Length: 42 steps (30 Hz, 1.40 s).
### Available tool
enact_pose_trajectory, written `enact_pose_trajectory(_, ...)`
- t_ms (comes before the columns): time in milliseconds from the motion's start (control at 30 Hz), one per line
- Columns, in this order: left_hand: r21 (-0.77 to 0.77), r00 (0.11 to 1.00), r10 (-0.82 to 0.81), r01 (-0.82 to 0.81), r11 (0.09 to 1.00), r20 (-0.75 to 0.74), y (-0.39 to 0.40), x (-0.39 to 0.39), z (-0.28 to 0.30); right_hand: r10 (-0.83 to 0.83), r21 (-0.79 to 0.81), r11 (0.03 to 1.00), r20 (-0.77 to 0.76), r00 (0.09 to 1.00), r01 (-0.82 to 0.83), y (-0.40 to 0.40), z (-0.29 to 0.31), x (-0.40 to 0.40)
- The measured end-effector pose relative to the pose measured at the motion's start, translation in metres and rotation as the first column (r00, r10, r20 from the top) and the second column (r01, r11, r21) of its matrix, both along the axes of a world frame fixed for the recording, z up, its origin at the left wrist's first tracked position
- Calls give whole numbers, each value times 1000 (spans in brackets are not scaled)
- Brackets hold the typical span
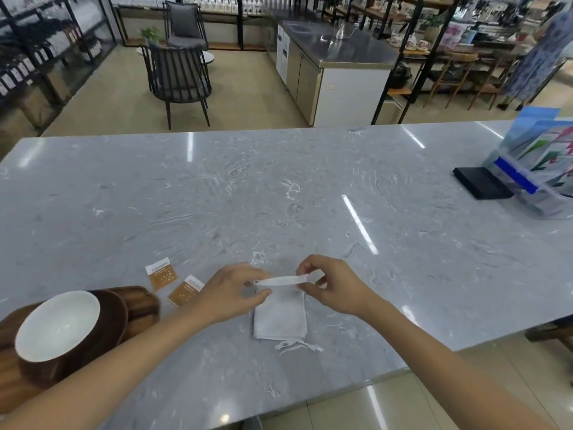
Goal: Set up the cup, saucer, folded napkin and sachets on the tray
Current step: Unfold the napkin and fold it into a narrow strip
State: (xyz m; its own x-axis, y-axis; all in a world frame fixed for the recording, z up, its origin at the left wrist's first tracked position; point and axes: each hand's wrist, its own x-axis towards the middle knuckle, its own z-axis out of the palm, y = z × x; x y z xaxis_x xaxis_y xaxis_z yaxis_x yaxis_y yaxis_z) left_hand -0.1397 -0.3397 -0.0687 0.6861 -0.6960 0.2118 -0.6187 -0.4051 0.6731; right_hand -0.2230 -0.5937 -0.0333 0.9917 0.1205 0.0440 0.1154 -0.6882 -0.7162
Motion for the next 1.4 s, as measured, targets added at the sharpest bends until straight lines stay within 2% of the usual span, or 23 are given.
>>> enact_pose_trajectory(100, 42, 984, -70, 64, 997, 166, 11, -26, -11, 8, -125, 992, 51, 999, -2, 4, -17, -31)
enact_pose_trajectory(233, 168, 950, -145, 100, 981, 278, 22, -56, -35, 32, -225, 974, 118, 993, -4, 16, -54, -68)
enact_pose_trajectory(500, 307, 927, -176, 71, 949, 331, 30, -73, -57, 29, -173, 985, 188, 982, 4, 22, -84, -100)
enact_pose_trajectory(633, 210, 948, -110, 46, 977, 300, 15, -63, -41, -52, -212, 971, 256, 965, 108, 29, -79, -85)
enact_pose_trajectory(667, 237, 951, -96, 25, 971, 293, 7, -61, -37, -87, -238, 960, 248, 965, 148, 35, -76, -77)
enact_pose_trajectory(733, 396, 957, -94, -24, 918, 275, -8, -59, -34, -128, -340, 921, 198, 972, 191, 47, -75, -61)
enact_pose_trajectory(833, 599, 964, -113, -56, 799, 240, -15, -59, -45, -121, -476, 868, 73, 990, 141, 55, -87, -48)
enact_pose_trajectory(900, 624, 964, -120, -55, 779, 236, -13, -58, -53, -121, -515, 850, 21, 992, 114, 52, -97, -49)
enact_pose_trajectory(1033, 637, 969, -125, -42, 770, 214, -9, -55, -59, -126, -572, 812, 17, 992, 113, 49, -103, -49)
enact_pose_trajectory(1133, 650, 977, -126, -19, 759, 175, -11, -55, -56, -120, -573, 814, -10, 993, 93, 49, -100, -47)
enact_pose_trajectory(1233, 658, 989, -133, 56, 751, 68, -11, -45, -47, -86, -508, 861, -98, 992, 24, 41, -94, -42)
enact_pose_trajectory(1333, 583, 997, -44, 68, 809, -56, -13, -22, -30, -66, -348, 937, -216, 974, -13, 24, -77, -27)
enact_pose_trajectory(1400, 561, 995, 35, 23, 827, -93, -15, -6, -20, -40, -320, 946, -250, 967, -43, 13, -65, -13)
